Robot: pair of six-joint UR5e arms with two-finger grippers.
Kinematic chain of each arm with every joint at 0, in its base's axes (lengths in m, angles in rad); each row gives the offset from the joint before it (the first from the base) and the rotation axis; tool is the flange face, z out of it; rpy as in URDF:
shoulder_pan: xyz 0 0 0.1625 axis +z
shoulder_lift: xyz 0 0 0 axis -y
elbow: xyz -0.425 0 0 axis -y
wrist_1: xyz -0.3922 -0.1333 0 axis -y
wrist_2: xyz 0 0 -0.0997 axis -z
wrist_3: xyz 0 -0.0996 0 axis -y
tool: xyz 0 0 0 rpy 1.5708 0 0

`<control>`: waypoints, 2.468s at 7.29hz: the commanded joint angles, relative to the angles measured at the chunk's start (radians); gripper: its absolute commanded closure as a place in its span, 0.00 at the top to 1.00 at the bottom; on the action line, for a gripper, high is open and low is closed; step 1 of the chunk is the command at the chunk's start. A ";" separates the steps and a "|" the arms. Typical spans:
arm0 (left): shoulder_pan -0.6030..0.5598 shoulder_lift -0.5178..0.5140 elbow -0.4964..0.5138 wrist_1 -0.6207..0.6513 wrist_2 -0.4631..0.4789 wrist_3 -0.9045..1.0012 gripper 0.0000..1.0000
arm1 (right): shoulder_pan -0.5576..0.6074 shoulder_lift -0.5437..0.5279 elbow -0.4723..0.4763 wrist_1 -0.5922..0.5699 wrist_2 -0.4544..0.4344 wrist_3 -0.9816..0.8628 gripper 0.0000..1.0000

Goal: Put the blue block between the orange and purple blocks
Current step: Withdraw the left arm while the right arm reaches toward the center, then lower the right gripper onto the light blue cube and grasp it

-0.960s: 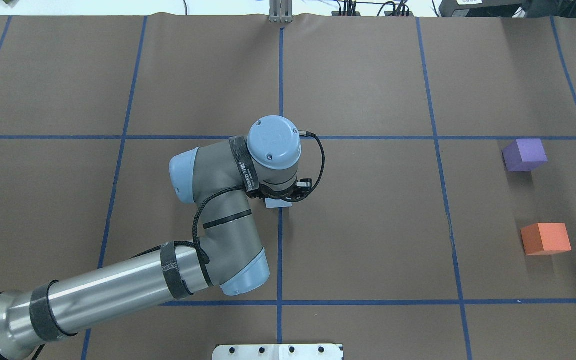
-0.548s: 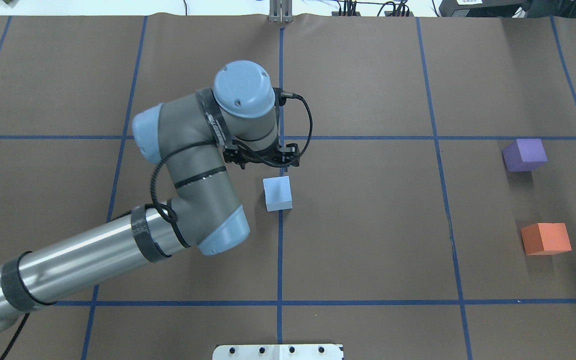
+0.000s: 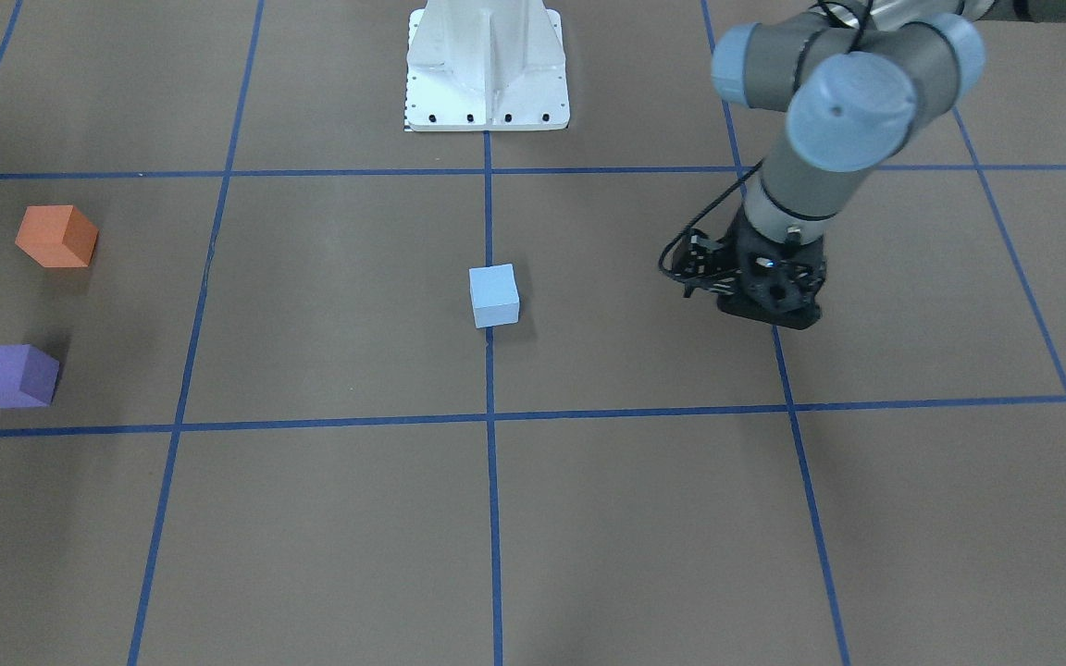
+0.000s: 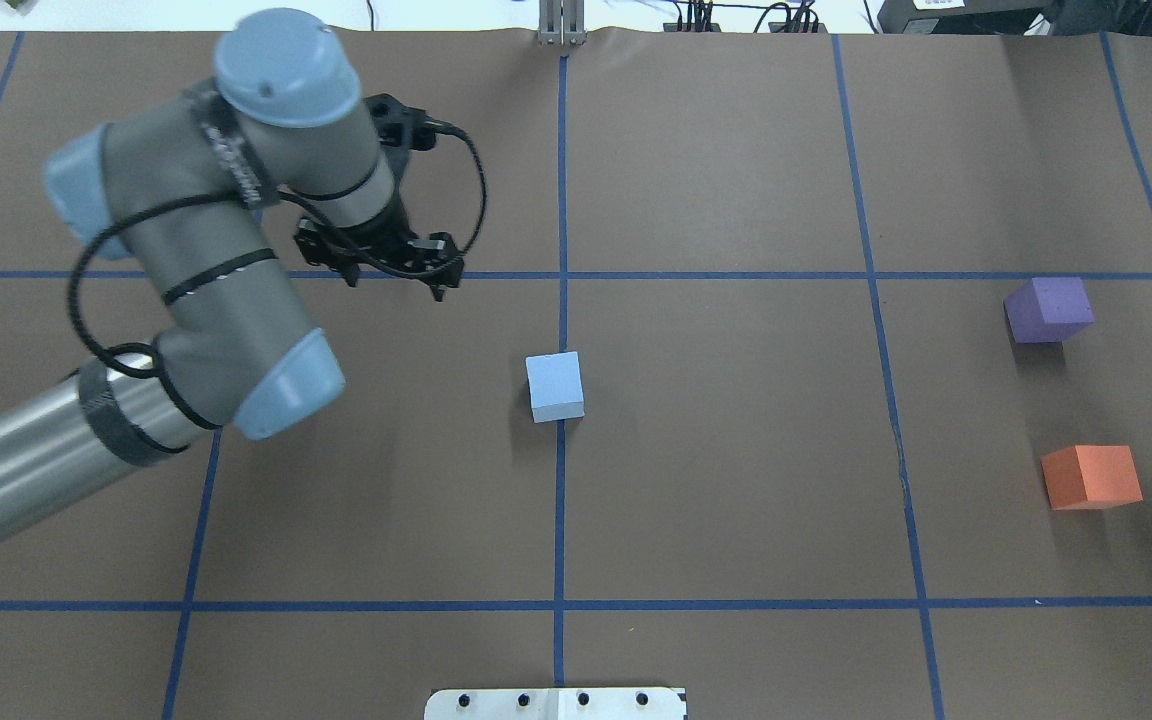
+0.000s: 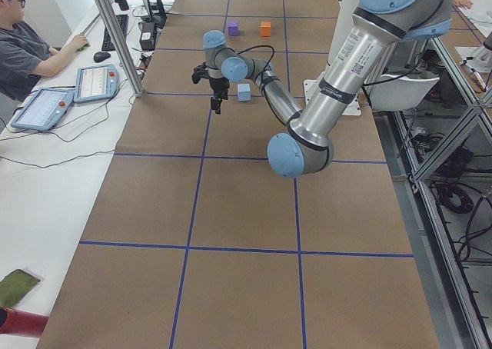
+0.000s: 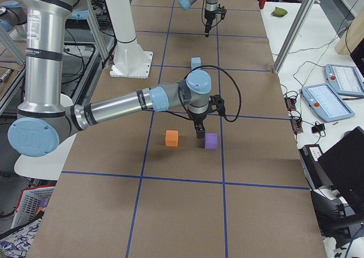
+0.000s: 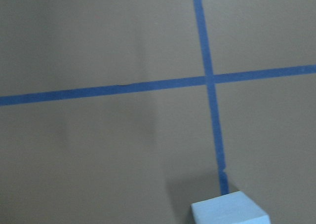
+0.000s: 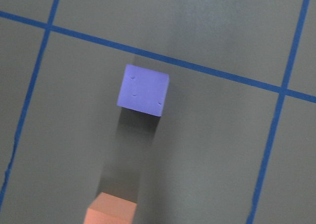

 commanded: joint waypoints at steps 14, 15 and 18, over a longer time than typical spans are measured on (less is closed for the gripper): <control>-0.670 0.506 0.104 -0.114 -0.137 0.703 1.00 | -0.787 0.840 -0.564 0.091 -0.610 0.869 1.00; -0.670 0.506 0.104 -0.114 -0.137 0.703 1.00 | -0.795 0.863 -0.596 0.097 -0.622 0.871 1.00; -0.670 0.506 0.104 -0.115 -0.137 0.698 1.00 | -0.822 0.874 -0.639 0.097 -0.660 0.868 0.84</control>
